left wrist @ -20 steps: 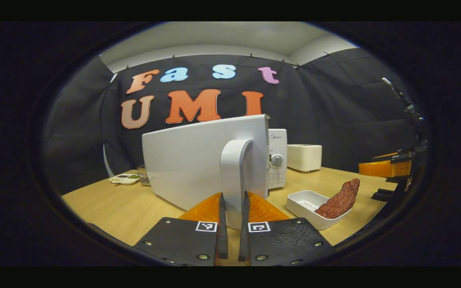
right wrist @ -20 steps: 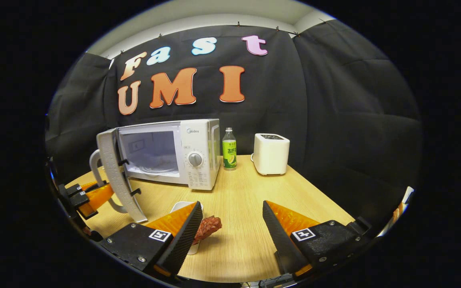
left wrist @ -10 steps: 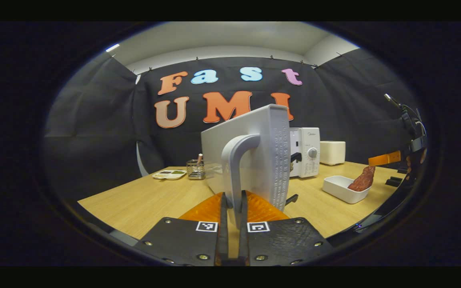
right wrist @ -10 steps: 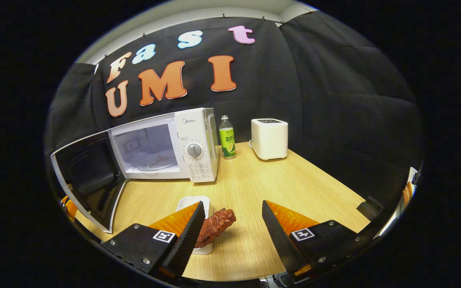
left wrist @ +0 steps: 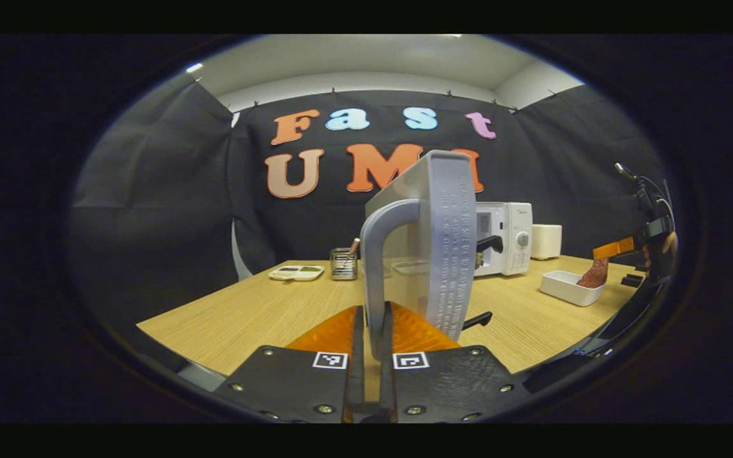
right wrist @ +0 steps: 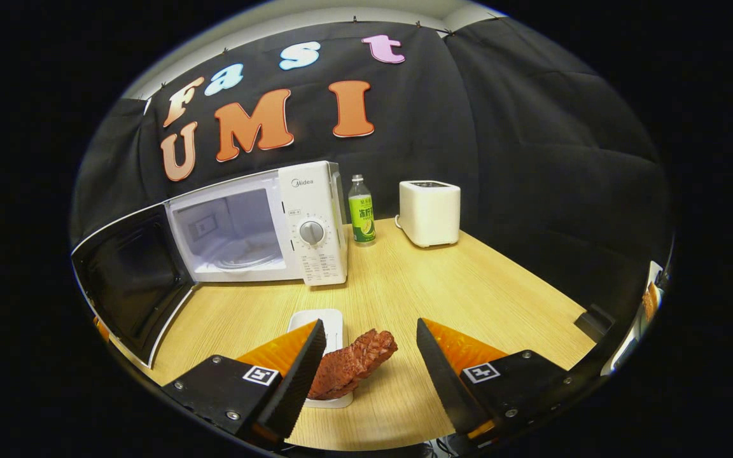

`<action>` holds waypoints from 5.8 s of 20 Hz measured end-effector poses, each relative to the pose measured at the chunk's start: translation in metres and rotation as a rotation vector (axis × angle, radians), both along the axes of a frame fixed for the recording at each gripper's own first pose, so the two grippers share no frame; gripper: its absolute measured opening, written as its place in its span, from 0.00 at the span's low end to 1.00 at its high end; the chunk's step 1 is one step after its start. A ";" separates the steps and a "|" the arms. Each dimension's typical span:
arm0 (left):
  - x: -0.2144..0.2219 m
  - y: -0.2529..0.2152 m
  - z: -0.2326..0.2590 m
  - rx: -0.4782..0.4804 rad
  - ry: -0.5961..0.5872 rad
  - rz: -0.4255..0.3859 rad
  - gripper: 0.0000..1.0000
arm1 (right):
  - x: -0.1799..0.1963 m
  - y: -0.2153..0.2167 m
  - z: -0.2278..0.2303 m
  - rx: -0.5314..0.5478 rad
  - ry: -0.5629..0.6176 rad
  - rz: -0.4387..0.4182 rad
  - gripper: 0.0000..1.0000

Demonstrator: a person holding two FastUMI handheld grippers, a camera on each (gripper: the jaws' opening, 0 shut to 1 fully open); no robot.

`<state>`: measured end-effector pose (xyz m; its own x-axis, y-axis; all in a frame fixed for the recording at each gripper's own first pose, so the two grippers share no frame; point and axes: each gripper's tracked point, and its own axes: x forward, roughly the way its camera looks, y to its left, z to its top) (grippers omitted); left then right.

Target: Open the microwave oven with the left hand, put the food in, and close the microwave oven.

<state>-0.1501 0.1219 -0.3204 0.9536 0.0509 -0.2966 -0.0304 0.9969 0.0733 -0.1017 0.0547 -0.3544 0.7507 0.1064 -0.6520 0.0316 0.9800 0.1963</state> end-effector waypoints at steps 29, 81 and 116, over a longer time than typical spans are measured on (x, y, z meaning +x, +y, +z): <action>-0.049 0.111 0.068 0.093 -0.024 0.161 0.75 | 0.004 0.022 -0.002 0.415 0.141 -0.101 0.16; -0.028 0.174 0.042 0.051 0.051 0.326 0.80 | 0.240 0.281 -0.002 0.446 -0.248 -0.331 0.15; 0.002 0.112 0.034 0.029 0.071 0.198 0.80 | 0.186 0.248 0.040 0.035 -0.345 -0.005 0.64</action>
